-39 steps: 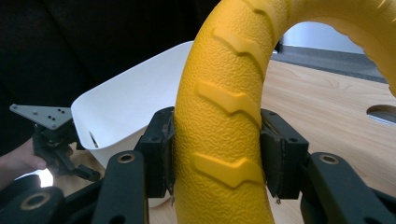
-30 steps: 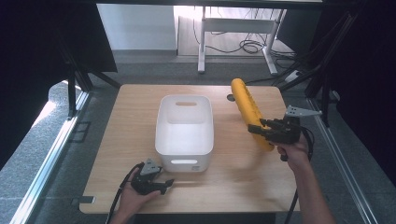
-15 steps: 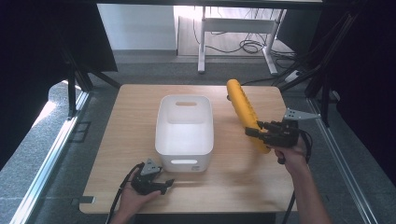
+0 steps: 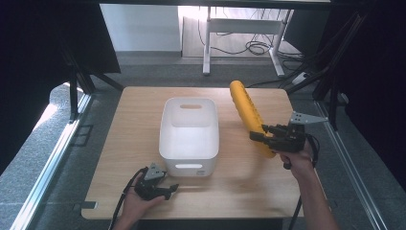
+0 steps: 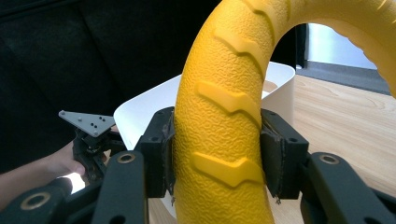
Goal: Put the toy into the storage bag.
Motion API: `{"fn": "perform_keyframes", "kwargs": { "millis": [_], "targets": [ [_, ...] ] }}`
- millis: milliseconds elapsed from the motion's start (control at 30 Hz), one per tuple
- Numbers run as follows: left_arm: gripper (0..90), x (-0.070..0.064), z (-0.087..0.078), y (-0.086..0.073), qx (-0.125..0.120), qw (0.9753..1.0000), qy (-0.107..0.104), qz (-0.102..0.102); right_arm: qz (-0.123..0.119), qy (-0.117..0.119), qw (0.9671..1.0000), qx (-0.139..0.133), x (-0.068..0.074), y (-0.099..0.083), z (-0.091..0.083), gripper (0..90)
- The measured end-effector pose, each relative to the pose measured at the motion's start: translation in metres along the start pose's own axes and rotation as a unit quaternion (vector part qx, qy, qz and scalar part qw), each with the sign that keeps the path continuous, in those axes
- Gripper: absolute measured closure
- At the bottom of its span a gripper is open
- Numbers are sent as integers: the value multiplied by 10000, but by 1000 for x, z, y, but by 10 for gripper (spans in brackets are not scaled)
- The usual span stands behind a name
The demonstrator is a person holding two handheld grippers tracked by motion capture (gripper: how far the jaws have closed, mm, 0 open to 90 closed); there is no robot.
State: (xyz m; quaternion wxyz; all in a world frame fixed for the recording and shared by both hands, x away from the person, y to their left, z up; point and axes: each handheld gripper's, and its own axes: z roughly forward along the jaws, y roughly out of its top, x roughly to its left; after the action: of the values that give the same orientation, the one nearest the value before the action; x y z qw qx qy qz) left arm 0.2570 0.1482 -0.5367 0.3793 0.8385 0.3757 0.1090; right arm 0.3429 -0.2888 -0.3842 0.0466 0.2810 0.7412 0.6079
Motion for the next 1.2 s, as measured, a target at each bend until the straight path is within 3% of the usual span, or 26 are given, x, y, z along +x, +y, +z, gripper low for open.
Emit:
{"fn": "perform_keyframes", "kwargs": {
  "millis": [1200],
  "targets": [
    [288,0,0,0,8,10000,8,-6,-195,209,9995,-168,21,29,6,516]
  ]
}}
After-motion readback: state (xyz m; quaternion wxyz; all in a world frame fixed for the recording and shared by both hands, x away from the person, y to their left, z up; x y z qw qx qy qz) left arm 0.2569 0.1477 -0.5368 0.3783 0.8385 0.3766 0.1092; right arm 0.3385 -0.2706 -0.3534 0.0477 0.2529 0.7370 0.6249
